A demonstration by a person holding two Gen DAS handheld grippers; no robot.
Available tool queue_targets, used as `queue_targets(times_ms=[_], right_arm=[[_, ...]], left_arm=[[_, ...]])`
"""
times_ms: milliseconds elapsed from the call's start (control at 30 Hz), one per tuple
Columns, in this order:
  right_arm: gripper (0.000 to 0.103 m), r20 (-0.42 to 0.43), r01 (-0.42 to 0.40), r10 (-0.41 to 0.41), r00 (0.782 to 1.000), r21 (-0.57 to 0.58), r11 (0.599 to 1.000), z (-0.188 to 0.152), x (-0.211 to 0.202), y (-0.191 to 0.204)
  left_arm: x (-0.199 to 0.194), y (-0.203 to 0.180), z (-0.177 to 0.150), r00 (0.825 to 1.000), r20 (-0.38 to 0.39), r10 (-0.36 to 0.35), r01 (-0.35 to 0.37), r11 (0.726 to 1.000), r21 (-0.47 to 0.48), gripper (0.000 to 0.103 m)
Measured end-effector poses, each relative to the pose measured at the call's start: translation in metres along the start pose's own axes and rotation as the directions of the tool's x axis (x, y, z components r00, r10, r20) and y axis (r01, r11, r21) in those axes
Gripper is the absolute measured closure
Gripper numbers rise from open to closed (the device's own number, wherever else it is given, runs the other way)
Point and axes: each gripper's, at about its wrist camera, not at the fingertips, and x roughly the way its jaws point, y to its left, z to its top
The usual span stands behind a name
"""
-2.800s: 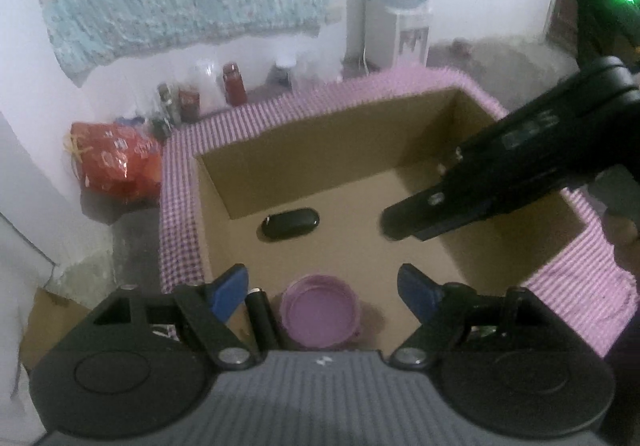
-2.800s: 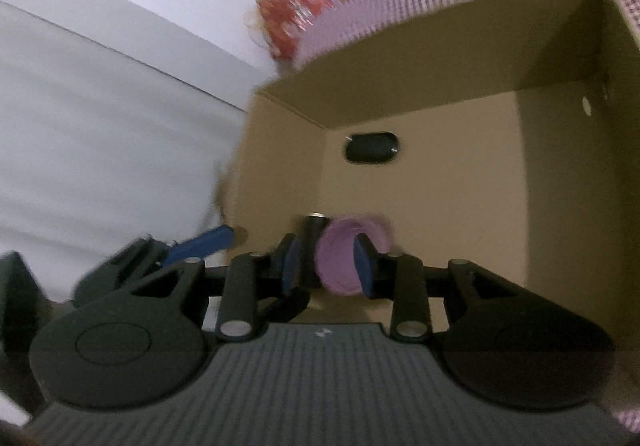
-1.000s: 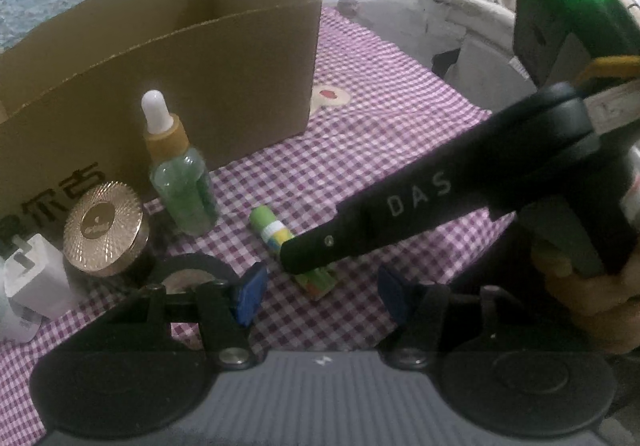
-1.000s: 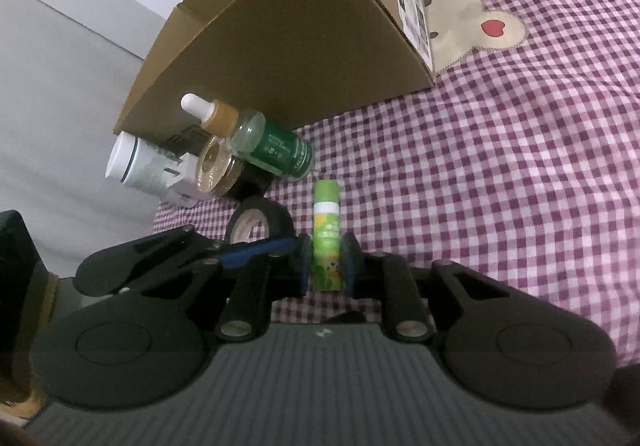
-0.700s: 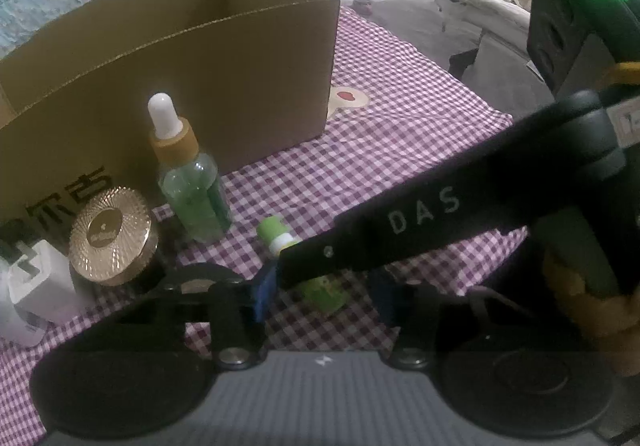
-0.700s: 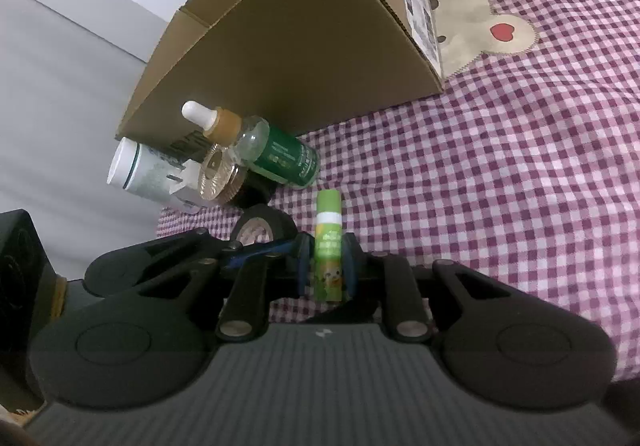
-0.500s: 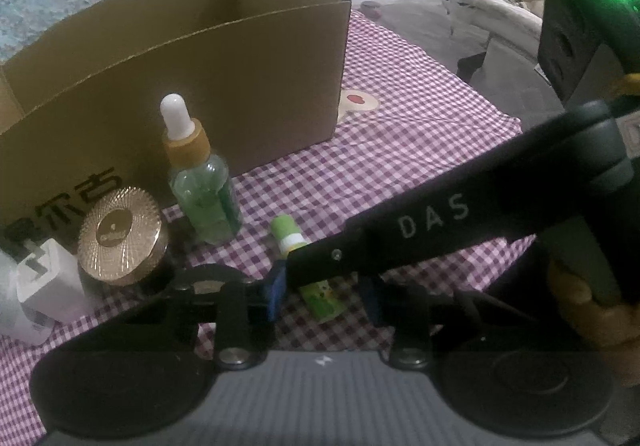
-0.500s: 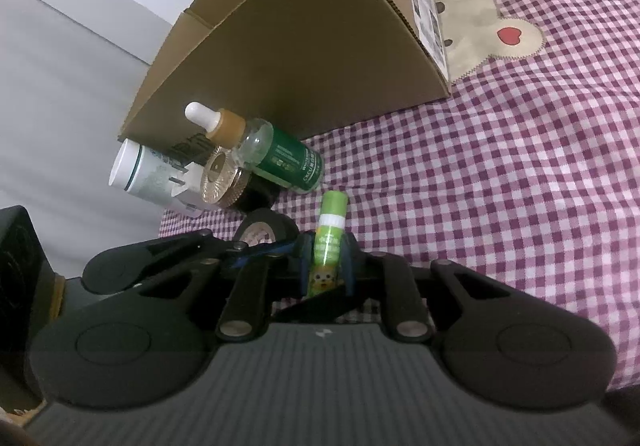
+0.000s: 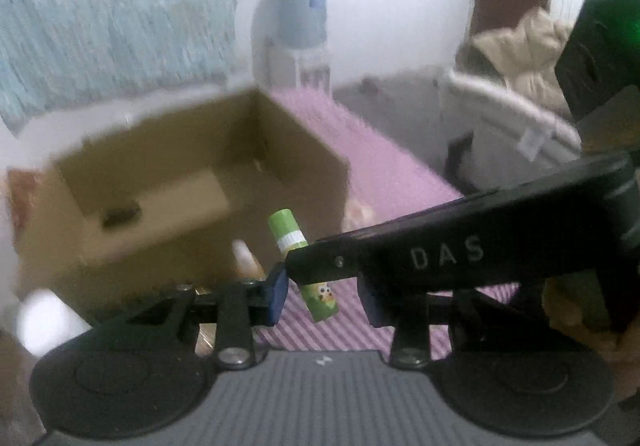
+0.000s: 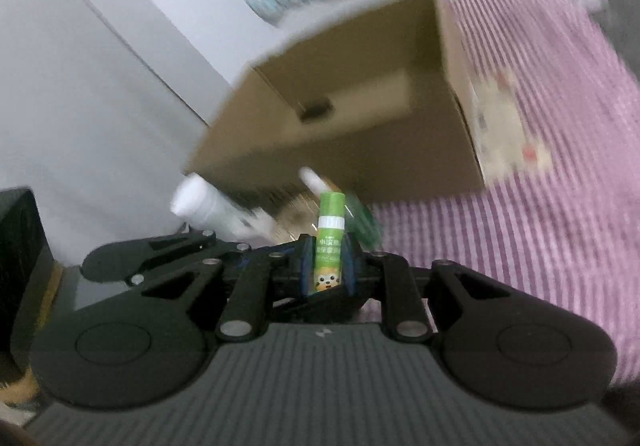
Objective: Organize rigid objects
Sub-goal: 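Lift the lip balm with the right gripper and carry it into the box, then open the right gripper to drop the lip balm and withdraw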
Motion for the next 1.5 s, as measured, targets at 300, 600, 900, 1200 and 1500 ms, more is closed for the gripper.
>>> queue_targets(times_ms=[300,600,900,1200,1500], right_arm=[[0.087,0.014,-0.062,0.065,0.998,-0.137,0.989,0.09,0.032,0.04],[0.087,-0.255,-0.128,0.132,0.958,0.031,0.991,0.165,0.171,0.019],[0.088,-0.438,-0.126,0.148,0.887,0.079,0.989,0.188,0.271,0.008],[0.087,-0.457,-0.147,0.149,0.877,0.042,0.988,0.188,0.286,0.015],[0.077,-0.315,-0.195,0.207,0.926,0.068,0.978,0.2,0.205,0.004]], left_arm=[[-0.003,0.055,0.055,0.994,0.038,0.107,-0.107,0.994,0.0,0.064],[0.072,0.142,0.073,0.966,-0.214,0.147,-0.167,0.983,-0.078,0.064],[0.122,0.198,0.072,0.914,-0.363,0.183,-0.246,0.96,-0.134,0.064],[0.124,0.216,0.07,0.912,-0.381,0.151,-0.243,0.948,-0.206,0.061],[0.076,0.177,0.083,0.95,-0.265,0.163,-0.207,0.968,-0.144,0.041]])
